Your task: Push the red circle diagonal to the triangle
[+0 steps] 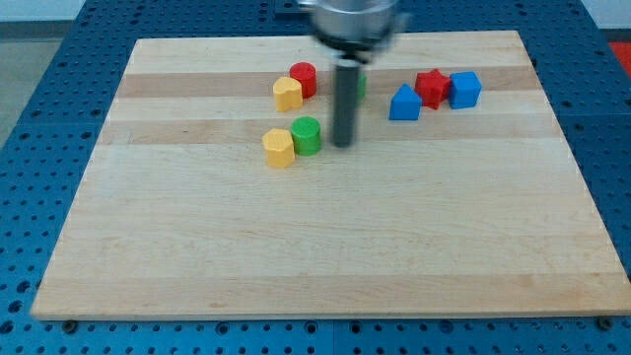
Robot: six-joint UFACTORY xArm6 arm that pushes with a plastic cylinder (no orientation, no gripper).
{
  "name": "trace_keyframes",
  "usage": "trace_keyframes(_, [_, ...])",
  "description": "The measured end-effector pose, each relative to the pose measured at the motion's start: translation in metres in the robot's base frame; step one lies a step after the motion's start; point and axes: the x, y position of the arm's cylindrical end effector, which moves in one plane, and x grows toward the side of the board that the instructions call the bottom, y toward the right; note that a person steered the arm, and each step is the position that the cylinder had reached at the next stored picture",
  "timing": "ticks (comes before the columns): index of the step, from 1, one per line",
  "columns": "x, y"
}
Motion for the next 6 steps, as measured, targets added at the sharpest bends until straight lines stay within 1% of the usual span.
trace_keyframes(1, [-0.063, -0.038])
trace_keyframes(2, [-0.077, -0.098])
trace_keyframes(3, [-0.083, -0.127])
trace_keyframes(4, [-0.129, -0.093])
trace_keyframes(5, [-0.133, -0.008])
trace_keyframes(6, [-0.101, 0.01])
